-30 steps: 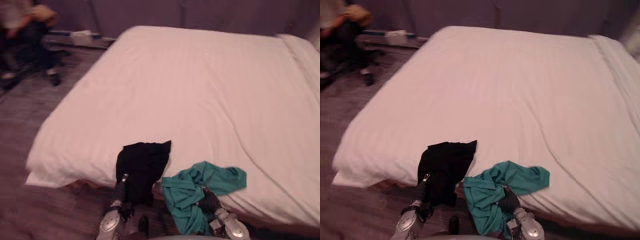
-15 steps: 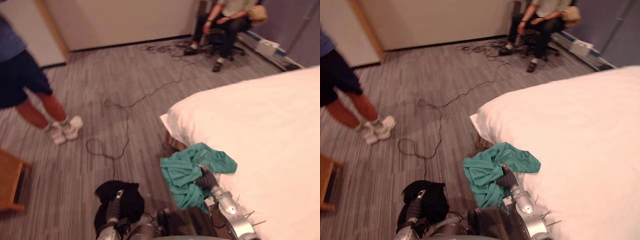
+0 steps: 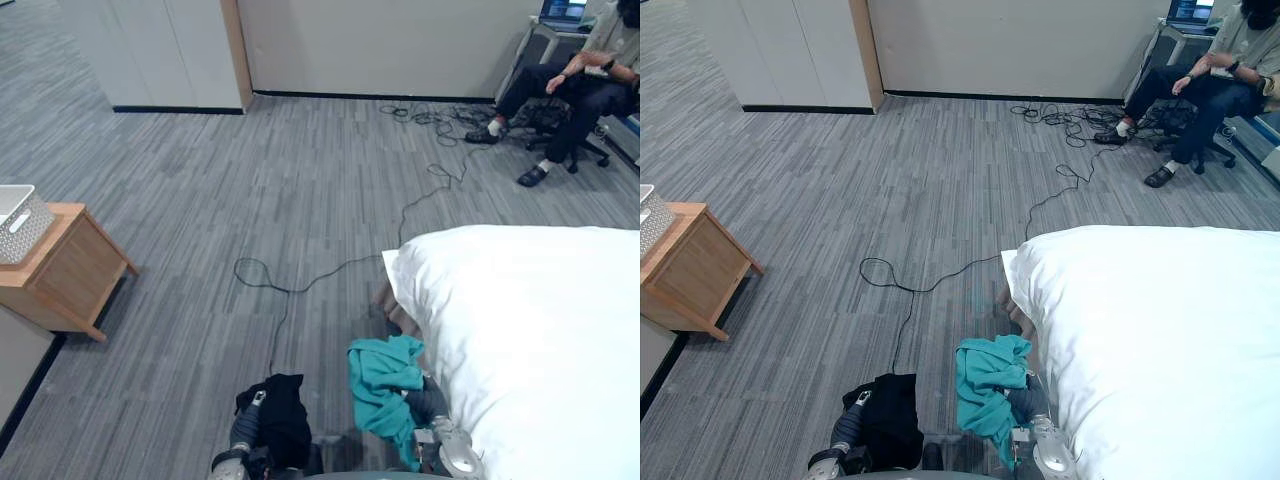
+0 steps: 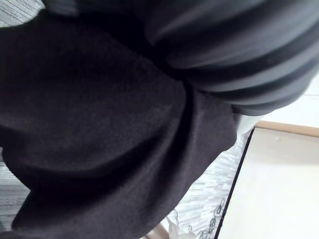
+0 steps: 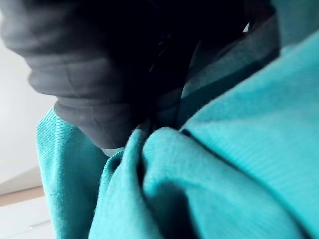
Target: Tidy the bed and pick cloth on bed and put in laundry
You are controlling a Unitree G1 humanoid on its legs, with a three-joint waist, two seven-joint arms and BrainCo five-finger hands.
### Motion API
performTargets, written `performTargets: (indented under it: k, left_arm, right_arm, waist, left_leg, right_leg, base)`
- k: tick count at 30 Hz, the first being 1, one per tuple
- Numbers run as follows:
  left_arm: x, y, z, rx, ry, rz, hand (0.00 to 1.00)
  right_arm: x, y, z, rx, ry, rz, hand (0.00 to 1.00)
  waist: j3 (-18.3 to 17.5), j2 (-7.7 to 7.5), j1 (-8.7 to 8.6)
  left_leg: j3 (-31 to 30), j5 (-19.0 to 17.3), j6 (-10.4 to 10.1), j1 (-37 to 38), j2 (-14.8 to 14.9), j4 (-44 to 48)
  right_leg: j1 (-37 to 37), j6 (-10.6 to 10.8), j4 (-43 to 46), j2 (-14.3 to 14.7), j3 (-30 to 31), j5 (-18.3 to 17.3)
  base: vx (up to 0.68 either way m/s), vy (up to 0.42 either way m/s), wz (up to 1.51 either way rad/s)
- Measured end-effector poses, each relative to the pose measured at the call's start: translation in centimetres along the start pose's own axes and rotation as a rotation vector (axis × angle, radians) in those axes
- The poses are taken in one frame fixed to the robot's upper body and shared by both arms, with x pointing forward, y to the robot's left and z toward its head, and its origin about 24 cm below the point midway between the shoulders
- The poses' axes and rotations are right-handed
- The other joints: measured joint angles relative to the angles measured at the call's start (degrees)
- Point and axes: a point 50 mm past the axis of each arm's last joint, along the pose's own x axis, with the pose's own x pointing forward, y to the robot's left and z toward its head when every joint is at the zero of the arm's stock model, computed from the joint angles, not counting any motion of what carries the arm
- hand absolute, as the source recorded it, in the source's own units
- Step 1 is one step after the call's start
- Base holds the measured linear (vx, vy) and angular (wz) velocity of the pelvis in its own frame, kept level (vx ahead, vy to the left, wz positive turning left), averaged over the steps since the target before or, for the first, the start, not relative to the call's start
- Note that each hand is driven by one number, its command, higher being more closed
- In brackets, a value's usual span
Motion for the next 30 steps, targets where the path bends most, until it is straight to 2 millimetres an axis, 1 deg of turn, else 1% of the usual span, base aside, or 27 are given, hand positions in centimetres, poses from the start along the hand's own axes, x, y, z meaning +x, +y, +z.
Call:
performTargets:
  k: [2, 6, 8, 9, 10, 11, 12, 13, 14, 15, 16, 17, 18, 19, 20, 21, 22, 23, 24, 25, 26, 27, 28, 29, 30]
  left_arm:
    - [0.1, 0.1, 0.1, -0.009, -0.004, 0.004, 1.00]
    - [0.8, 0.3, 0.4, -0.016, 0.004, 0.019, 1.00]
    - [1.1, 0.3, 0.4, -0.012, 0.012, 0.021, 1.00]
    - [1.3, 0.2, 0.7, -0.010, 0.007, 0.019, 1.00]
    - [1.7, 0.0, 1.2, -0.026, -0.007, 0.015, 1.00]
    - [1.8, -0.2, 1.3, -0.037, -0.014, 0.016, 1.00]
    - [1.9, -0.2, 1.6, -0.049, -0.024, 0.019, 1.00]
    - [2.1, -0.3, 2.0, -0.059, -0.042, 0.025, 1.00]
    - [2.2, -0.2, 2.3, -0.061, -0.051, 0.027, 1.00]
    - [2.2, -0.2, 2.5, -0.066, -0.059, 0.029, 1.00]
    - [2.3, -0.2, 2.6, -0.065, -0.063, 0.027, 1.00]
    - [2.3, -0.2, 2.7, -0.064, -0.068, 0.025, 1.00]
    - [2.3, -0.2, 3.0, -0.066, -0.079, 0.021, 1.00]
    - [2.2, -0.2, 3.2, -0.072, -0.092, 0.020, 1.00]
    - [2.2, -0.2, 3.3, -0.074, -0.098, 0.020, 1.00]
    - [2.1, -0.2, 3.4, -0.084, -0.105, 0.018, 1.00]
    - [1.9, -0.2, 3.5, -0.095, -0.115, 0.016, 1.00]
    - [1.9, -0.1, 3.7, -0.097, -0.118, 0.018, 1.00]
    - [1.9, 0.0, 3.9, -0.102, -0.121, 0.019, 1.00]
    - [1.9, -0.2, 4.1, -0.113, -0.130, 0.016, 1.00]
    - [2.0, -0.3, 4.2, -0.118, -0.132, 0.013, 1.00]
    - [2.1, -0.5, 4.4, -0.122, -0.136, 0.008, 1.00]
    - [2.1, -0.4, 4.5, -0.121, -0.134, 0.008, 1.00]
    - [2.1, -0.4, 4.2, -0.117, -0.119, 0.008, 1.00]
    - [2.0, -0.3, 4.0, -0.111, -0.115, 0.011, 1.00]
  right_arm:
    - [0.0, -0.3, -0.6, 0.013, 0.030, -0.006, 1.00]
    - [-0.2, -1.7, -2.5, 0.082, 0.118, -0.070, 1.00]
    - [-0.2, -2.2, -2.7, 0.122, 0.128, -0.094, 1.00]
    - [-0.1, -2.2, -2.6, 0.141, 0.123, -0.088, 1.00]
    - [0.1, -2.5, -2.3, 0.156, 0.116, -0.082, 1.00]
    - [0.2, -2.6, -2.2, 0.154, 0.115, -0.073, 1.00]
    - [0.2, -2.8, -2.0, 0.146, 0.109, -0.072, 1.00]
    - [0.4, -3.0, -1.8, 0.140, 0.106, -0.074, 1.00]
    - [0.4, -3.1, -1.8, 0.139, 0.106, -0.075, 1.00]
    - [0.4, -3.3, -1.8, 0.137, 0.111, -0.081, 1.00]
    - [0.5, -3.6, -1.7, 0.140, 0.107, -0.087, 1.00]
    - [0.6, -3.6, -1.5, 0.142, 0.103, -0.084, 1.00]
    - [0.6, -3.9, -1.2, 0.136, 0.089, -0.088, 1.00]
    - [0.7, -4.0, -0.9, 0.112, 0.076, -0.085, 1.00]
    - [0.6, -4.0, -0.7, 0.104, 0.069, -0.081, 1.00]
    - [0.6, -4.0, -0.5, 0.083, 0.062, -0.072, 1.00]
    - [0.5, -4.4, -0.3, 0.059, 0.059, -0.068, 1.00]
    - [0.5, -4.3, -0.3, 0.060, 0.064, -0.064, 1.00]
    - [0.4, -4.1, -0.6, 0.060, 0.073, -0.049, 1.00]
    - [0.5, -4.1, -0.3, 0.053, 0.069, -0.030, 1.00]
    - [0.6, -4.0, -0.2, 0.052, 0.066, -0.022, 1.00]
    - [0.9, -3.7, 0.0, 0.056, 0.069, -0.010, 1.00]
    - [1.0, -3.5, 0.1, 0.059, 0.068, -0.003, 1.00]
    - [1.2, -2.9, 0.2, 0.058, 0.066, 0.022, 1.00]
    - [1.4, -2.5, 0.3, 0.049, 0.061, 0.046, 1.00]
  waist:
    - [0.00, -0.01, 0.00]
    - [0.00, 0.00, 0.01]
    - [-0.03, -0.03, -0.05]
    - [-0.14, -0.26, -0.21]
    - [0.11, -0.29, -0.31]
    - [0.47, 0.01, -0.02]
    - [1.38, 0.41, 0.25]
    - [3.10, 0.96, 0.17]
    - [4.07, 0.93, 0.15]
    - [5.26, 0.35, 0.35]
    - [5.61, 0.98, 0.78]
    - [5.75, 1.23, 0.61]
    - [5.83, 1.31, 0.37]
    - [6.00, 1.04, 0.41]
    - [6.16, 0.94, 0.41]
    - [6.33, 1.10, 0.48]
    - [6.46, 1.68, 0.69]
    - [6.52, 1.08, 1.06]
    - [5.57, -0.49, 2.17]
    - [5.26, -1.26, 2.48]
    - [5.29, -1.39, 2.55]
    - [5.29, -1.92, 2.41]
    - [5.31, -2.29, 2.25]
    - [5.16, -2.98, 2.32]
    - [5.13, -3.07, 2.34]
  left_leg:
    - [0.14, -0.05, 0.03, -0.01, 0.04, -0.02]
    - [-0.02, -0.07, 0.06, -0.24, 0.03, -0.04]
    - [-0.05, -0.39, 0.17, -0.88, 0.01, 0.51]
    - [-0.05, -1.60, -0.27, -3.11, 0.00, 3.16]
    - [0.42, -6.45, -2.55, -8.28, 0.65, 11.45]
    - [1.55, -9.14, -4.14, -10.27, 1.61, 16.36]
    - [2.87, -10.87, -5.03, -12.16, 2.93, 22.46]
    - [3.96, -10.30, -4.42, -15.82, 4.52, 32.09]
    - [4.57, -9.19, -4.57, -17.43, 5.07, 36.96]
    - [5.47, -9.76, -4.71, -19.26, 5.86, 43.07]
    - [6.43, -12.36, -3.48, -19.45, 7.16, 43.44]
    - [7.03, -13.28, -3.68, -19.42, 7.53, 42.22]
    - [8.70, -13.40, -3.97, -19.22, 7.89, 36.91]
    - [9.93, -12.73, -4.53, -19.25, 7.91, 31.44]
    - [10.81, -11.92, -5.50, -19.37, 8.03, 28.35]
    - [12.34, -9.91, -7.30, -19.37, 8.43, 23.14]
    - [13.88, -9.06, -7.17, -19.29, 10.05, 20.94]
    - [15.36, -7.04, -3.99, -19.35, 10.19, 23.32]
    - [16.95, -9.81, -1.44, -19.87, 8.65, 26.46]
    - [16.71, -12.20, 1.53, -20.99, 7.00, 28.06]
    - [16.61, -13.00, 2.75, -21.12, 6.25, 28.25]
    - [16.77, -13.93, 4.23, -20.35, 5.02, 28.11]
    - [16.99, -14.33, 4.87, -19.42, 4.44, 27.97]
    - [16.89, -15.06, 5.46, -16.43, 2.99, 26.69]
    - [16.70, -15.65, 4.98, -12.42, 1.95, 23.98]
  right_leg:
    - [-0.05, 0.03, -0.07, 0.14, 0.45, -0.04]
    - [-0.16, 0.12, -0.16, 0.17, 0.36, -0.16]
    - [-0.62, -0.09, -0.02, 0.15, 0.19, -0.34]
    - [-1.07, -0.32, 0.29, -0.08, -0.15, -0.49]
    - [-1.52, -0.92, -0.07, -0.11, -0.74, -0.76]
    - [-1.24, -1.35, -0.25, 0.00, -0.88, -0.72]
    - [-0.40, -2.34, -0.15, 0.09, -1.18, -0.70]
    - [0.93, -2.72, 0.89, 0.05, -2.14, -1.78]
    - [1.97, -2.70, 1.23, -0.25, -2.46, -2.36]
    - [3.64, -2.24, 1.39, -1.29, -2.94, -3.01]
    - [5.08, -1.91, 1.04, -1.62, -3.51, -3.44]
    - [5.79, -1.54, 0.94, -1.96, -3.93, -3.94]
    - [6.67, -0.61, 0.92, -3.25, -4.29, -5.02]
    - [7.56, 0.37, 0.43, -4.62, -4.58, -5.75]
    - [8.31, 0.99, -0.15, -5.23, -4.76, -6.13]
    - [10.24, 2.51, -1.25, -6.08, -5.30, -7.04]
    - [12.25, 4.13, -2.11, -6.23, -5.57, -8.40]
    - [13.32, 4.68, -2.07, -7.20, -5.58, -9.50]
    - [13.80, 3.94, -1.45, -9.39, -5.18, -10.77]
    - [11.96, 5.01, 2.73, -10.97, -3.59, -10.06]
    - [9.81, 6.03, 7.57, -11.86, -2.34, -9.64]
    - [5.02, 9.60, 19.00, -13.49, 0.25, -8.06]
    - [2.57, 12.94, 25.74, -14.11, 1.53, -6.49]
    - [-2.17, 16.26, 39.41, -14.74, 3.29, -3.90]
    - [-5.48, 16.06, 47.61, -14.52, 3.78, -3.75]
  base:
    - [0.00, 0.000, -0.06]
    - [0.00, 0.000, 0.01]
    - [0.00, 0.000, 0.06]
    - [-0.01, -0.011, 0.23]
    - [0.00, -0.007, 0.23]
    - [0.00, -0.001, 0.15]
    - [0.03, 0.031, 0.13]
    - [0.02, 0.030, 0.23]
    - [0.05, 0.059, 0.28]
    - [0.07, 0.052, 0.21]
    - [0.13, 0.094, 0.20]
    - [0.17, 0.124, 0.30]
    - [0.24, 0.181, 0.33]
    - [0.23, 0.175, 0.29]
    - [0.29, 0.211, 0.24]
    - [0.32, 0.263, 0.22]
    - [0.35, 0.296, 0.22]
    - [0.42, 0.320, 0.06]
    - [0.52, 0.258, 0.03]
    - [0.55, 0.236, 0.10]
    - [0.56, 0.209, 0.31]
    - [0.43, 0.190, 0.32]
    - [0.62, 0.233, 0.22]
    - [0.50, 0.167, -0.02]
    - [0.49, 0.154, -0.10]
